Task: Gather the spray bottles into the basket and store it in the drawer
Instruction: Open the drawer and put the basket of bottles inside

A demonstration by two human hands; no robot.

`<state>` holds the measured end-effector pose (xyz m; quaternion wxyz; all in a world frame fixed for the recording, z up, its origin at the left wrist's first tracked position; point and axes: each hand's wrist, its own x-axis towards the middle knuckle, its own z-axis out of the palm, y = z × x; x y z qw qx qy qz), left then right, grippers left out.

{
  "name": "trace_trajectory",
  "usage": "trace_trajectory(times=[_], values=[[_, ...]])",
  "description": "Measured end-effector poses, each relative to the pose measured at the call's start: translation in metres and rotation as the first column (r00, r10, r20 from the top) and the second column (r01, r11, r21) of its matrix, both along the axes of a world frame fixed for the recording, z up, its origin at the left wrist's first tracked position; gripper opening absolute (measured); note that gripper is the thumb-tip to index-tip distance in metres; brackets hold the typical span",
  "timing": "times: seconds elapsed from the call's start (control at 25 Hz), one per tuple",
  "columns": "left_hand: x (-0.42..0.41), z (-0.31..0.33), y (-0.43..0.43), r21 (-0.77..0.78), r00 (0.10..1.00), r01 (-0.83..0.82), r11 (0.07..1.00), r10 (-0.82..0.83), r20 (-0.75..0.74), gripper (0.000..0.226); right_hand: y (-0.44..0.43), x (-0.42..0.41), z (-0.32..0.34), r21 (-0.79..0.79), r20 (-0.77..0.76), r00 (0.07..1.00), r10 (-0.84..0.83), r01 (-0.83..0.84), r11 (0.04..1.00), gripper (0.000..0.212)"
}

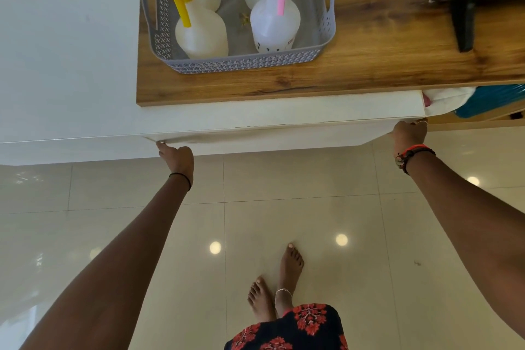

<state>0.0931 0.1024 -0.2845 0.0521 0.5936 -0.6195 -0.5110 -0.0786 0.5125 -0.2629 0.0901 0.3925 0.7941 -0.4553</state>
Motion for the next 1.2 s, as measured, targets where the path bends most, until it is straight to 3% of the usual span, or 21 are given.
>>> trace_trajectory(times=[0.04,0.16,0.36,0.68,0.8,0.88,0.96,1.04,1.12,1.2], values=[[0.001,0.002,-0.003,-0.018,1.000,-0.020,1.000,0.020,-0.017,0.067,-0.002,0.001,0.003,-0.017,-0.027,0.998,-0.049,0.049,0.999,0.023],[0.003,0.007,-0.009,-0.043,0.996,-0.065,0.997,0.062,-0.065,0.070,0.002,0.005,0.001,0.018,-0.068,0.995,-0.079,0.081,0.997,0.046],[0.012,0.008,-0.006,-0.044,0.997,-0.023,0.999,0.020,-0.071,0.066,0.010,0.007,-0.002,0.091,-0.137,0.990,-0.015,0.028,0.995,0.042],[0.034,0.007,-0.015,-0.107,0.994,0.092,0.990,-0.098,-0.051,0.053,0.025,0.014,-0.005,0.299,-0.042,0.977,0.209,-0.187,0.936,0.049],[0.047,0.009,-0.018,-0.105,0.988,0.145,0.984,-0.149,-0.030,0.053,0.029,0.020,-0.007,0.268,-0.022,0.983,0.181,-0.169,0.948,0.048],[0.051,0.018,-0.008,-0.217,0.994,0.109,0.970,-0.110,0.007,0.058,0.026,0.025,-0.006,0.227,-0.003,0.984,0.175,-0.170,0.959,0.046],[0.056,0.030,0.010,-0.463,0.989,0.146,0.874,-0.140,0.047,0.057,0.014,0.039,-0.001,0.211,-0.056,0.987,0.149,-0.134,0.968,0.052],[0.062,0.039,0.031,-0.608,0.900,0.398,0.687,-0.420,0.115,0.045,-0.005,0.065,0.007,0.342,-0.146,0.964,0.220,-0.160,0.926,0.059],[0.062,0.041,0.047,-0.610,0.678,0.661,0.437,-0.696,0.236,0.040,-0.024,0.095,0.014,0.567,-0.171,0.864,0.473,-0.306,0.764,0.055],[0.053,0.041,0.053,-0.554,0.485,0.800,0.230,-0.792,0.371,0.043,-0.042,0.115,0.020,0.672,-0.151,0.673,0.724,-0.467,0.575,0.048]])
